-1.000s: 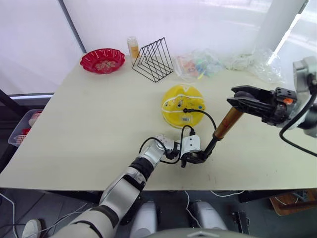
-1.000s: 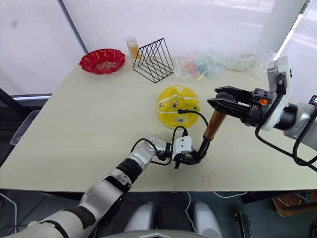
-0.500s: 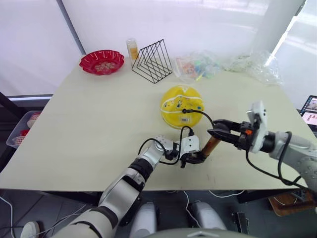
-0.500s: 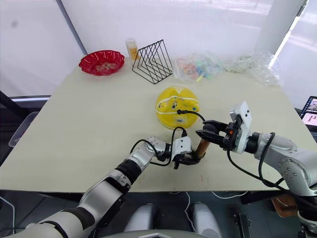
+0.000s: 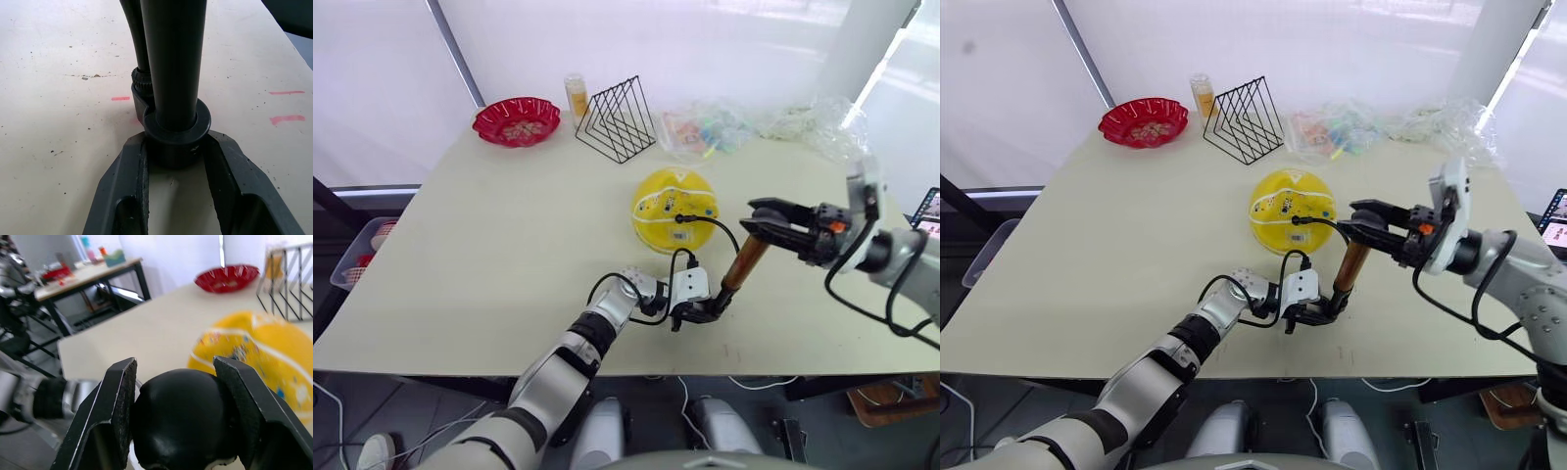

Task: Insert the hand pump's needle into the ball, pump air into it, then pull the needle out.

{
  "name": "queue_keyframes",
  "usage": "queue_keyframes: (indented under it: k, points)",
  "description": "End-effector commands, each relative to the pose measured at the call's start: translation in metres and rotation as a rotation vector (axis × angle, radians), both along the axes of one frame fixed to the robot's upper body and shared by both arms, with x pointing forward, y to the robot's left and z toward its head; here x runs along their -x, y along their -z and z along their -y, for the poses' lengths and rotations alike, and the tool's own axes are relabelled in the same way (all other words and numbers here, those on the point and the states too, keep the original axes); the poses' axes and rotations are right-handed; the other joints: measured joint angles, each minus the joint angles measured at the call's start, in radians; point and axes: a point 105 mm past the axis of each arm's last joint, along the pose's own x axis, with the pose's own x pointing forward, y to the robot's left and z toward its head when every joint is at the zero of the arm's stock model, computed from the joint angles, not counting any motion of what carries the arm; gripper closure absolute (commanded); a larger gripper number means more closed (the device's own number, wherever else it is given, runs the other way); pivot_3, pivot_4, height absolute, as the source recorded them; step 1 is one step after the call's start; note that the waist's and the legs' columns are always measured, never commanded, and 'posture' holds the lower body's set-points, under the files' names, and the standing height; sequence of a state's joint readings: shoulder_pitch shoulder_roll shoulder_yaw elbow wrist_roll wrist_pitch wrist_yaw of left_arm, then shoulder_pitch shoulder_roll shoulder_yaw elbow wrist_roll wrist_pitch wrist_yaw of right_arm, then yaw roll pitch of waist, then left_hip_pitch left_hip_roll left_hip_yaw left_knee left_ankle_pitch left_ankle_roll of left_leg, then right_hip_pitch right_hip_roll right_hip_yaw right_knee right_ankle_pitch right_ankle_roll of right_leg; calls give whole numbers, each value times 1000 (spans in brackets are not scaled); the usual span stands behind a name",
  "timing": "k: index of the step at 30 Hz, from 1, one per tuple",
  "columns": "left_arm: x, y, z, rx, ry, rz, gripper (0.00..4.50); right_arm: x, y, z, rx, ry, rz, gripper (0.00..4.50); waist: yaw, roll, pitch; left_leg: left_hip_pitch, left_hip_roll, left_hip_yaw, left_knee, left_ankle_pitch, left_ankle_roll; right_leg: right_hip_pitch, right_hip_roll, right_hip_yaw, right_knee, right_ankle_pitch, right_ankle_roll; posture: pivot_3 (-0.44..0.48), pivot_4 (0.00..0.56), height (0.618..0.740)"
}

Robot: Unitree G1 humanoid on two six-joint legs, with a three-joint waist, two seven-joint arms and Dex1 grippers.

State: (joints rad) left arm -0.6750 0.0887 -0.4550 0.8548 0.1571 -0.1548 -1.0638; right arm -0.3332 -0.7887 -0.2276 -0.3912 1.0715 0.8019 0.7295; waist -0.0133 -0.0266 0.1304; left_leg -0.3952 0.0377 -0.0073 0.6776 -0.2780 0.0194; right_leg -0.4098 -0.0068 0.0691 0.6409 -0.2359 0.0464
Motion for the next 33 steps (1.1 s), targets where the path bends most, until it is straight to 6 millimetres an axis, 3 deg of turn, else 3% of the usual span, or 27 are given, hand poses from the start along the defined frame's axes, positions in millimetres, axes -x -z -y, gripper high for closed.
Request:
queue_keyframes:
  k: [1,6,9,16,19,21,25,30,33]
  points:
    - [25,59,-39,-233,-28,-151,3354,7,-63,27,-12,65,136,2490,0,1,0,0,0,0,0,0,0,0,-1,0,0,0,0,0,150,735]
    - [25,59,-37,-228,-26,-147,3354,5,-80,34,-12,97,152,2490,0,0,2,-1,0,1,0,0,0,-1,-3,1,-1,0,0,0,150,735]
    - [25,59,-37,-227,-27,-147,3354,0,-71,33,-3,107,126,2490,1,0,2,-2,0,1,0,0,0,-1,-4,1,-1,0,0,0,150,735]
    - [24,58,-39,-225,-33,-141,3354,-3,8,9,50,81,-64,2490,0,-7,-4,0,1,0,-1,0,0,0,-2,-1,-1,0,0,0,150,735]
    - [24,58,-39,-224,-34,-137,3354,-3,26,5,60,85,-90,2490,-1,-5,-4,1,1,2,-1,0,0,0,-3,1,-1,0,1,0,150,735]
    - [23,57,-39,-222,-36,-135,3354,-4,53,4,93,105,-125,2490,-1,-6,-5,1,1,1,-1,0,0,0,-3,1,-1,0,1,0,150,735]
    - [23,57,-39,-220,-37,-134,3354,-3,84,2,137,118,-132,2490,0,-6,-6,1,1,1,-2,0,0,0,-2,0,-1,0,0,0,150,735]
    - [23,58,-38,-219,-36,-134,3354,-2,91,0,144,109,-81,2490,-1,-6,-5,4,0,1,-1,0,0,2,-1,1,-1,0,1,0,150,735]
    - [23,58,-38,-219,-35,-134,3354,-6,70,1,90,113,-18,2490,-1,-5,-5,5,0,1,-2,0,0,2,-1,1,-1,0,1,0,150,735]
